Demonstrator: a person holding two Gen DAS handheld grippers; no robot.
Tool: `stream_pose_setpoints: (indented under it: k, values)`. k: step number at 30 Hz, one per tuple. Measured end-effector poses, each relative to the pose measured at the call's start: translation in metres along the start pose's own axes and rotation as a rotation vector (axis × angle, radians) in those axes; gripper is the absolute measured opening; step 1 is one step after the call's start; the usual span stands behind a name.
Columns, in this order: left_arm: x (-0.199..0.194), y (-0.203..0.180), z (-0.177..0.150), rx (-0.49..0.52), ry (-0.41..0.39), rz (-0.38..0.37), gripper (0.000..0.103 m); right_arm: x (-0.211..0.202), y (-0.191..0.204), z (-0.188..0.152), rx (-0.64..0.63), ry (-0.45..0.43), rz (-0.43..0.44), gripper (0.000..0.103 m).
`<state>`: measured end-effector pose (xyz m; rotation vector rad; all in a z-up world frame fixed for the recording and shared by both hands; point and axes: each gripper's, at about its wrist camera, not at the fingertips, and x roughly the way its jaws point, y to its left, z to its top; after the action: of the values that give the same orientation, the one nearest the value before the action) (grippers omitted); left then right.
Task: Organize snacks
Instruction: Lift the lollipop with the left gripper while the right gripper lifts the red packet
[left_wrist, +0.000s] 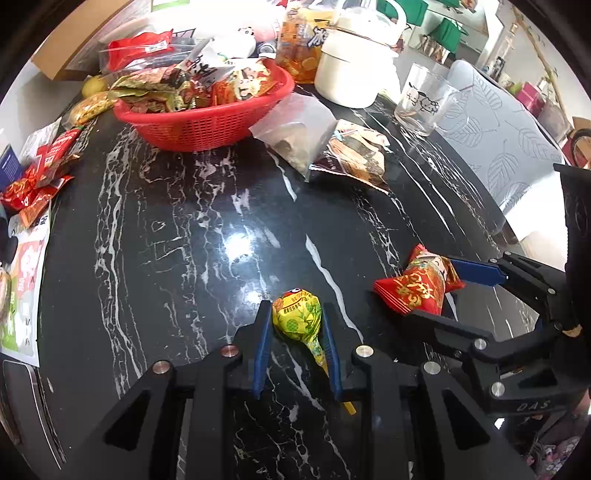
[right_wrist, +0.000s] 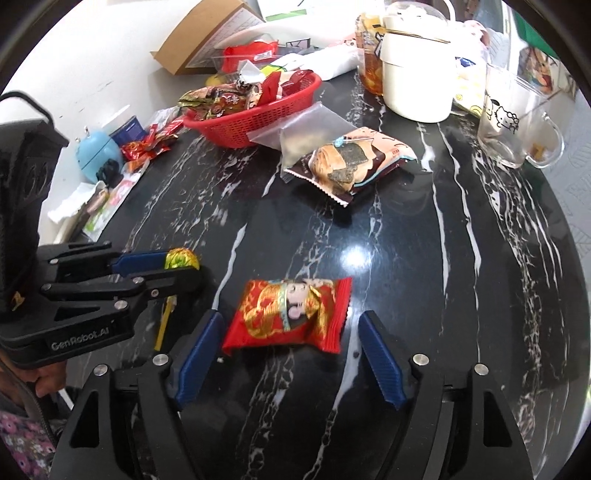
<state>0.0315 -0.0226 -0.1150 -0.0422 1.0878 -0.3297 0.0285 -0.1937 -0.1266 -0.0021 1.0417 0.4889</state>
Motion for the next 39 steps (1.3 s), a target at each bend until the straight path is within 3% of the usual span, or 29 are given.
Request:
stream_pose_setpoints:
  k: [6,8,10,11,24,39]
  values:
    - [-0.004,0.006,-0.002,-0.033,-0.012,0.010,0.025,0.004,0.001,0.005,-0.003,-0.010,0.023,0.076]
    - [-0.005,0.008,-0.002,-0.040,-0.011,0.011,0.025,0.006,0.003,0.005,-0.010,-0.006,0.007,0.062]
    - [-0.003,0.007,-0.002,-0.044,-0.008,0.012,0.025,0.005,0.004,0.004,-0.024,-0.011,0.009,0.058]
    - [-0.003,0.006,-0.002,-0.044,-0.007,0.013,0.025,0.005,0.005,0.003,-0.028,-0.010,0.019,0.048]
    - [-0.015,0.003,-0.003,-0.043,-0.034,-0.009,0.025,-0.006,-0.001,-0.002,0.026,-0.027,0.083,0.046]
    - [-0.050,-0.008,0.012,-0.028,-0.148,-0.027,0.025,-0.035,0.001,0.017,0.024,-0.102,0.131,0.046]
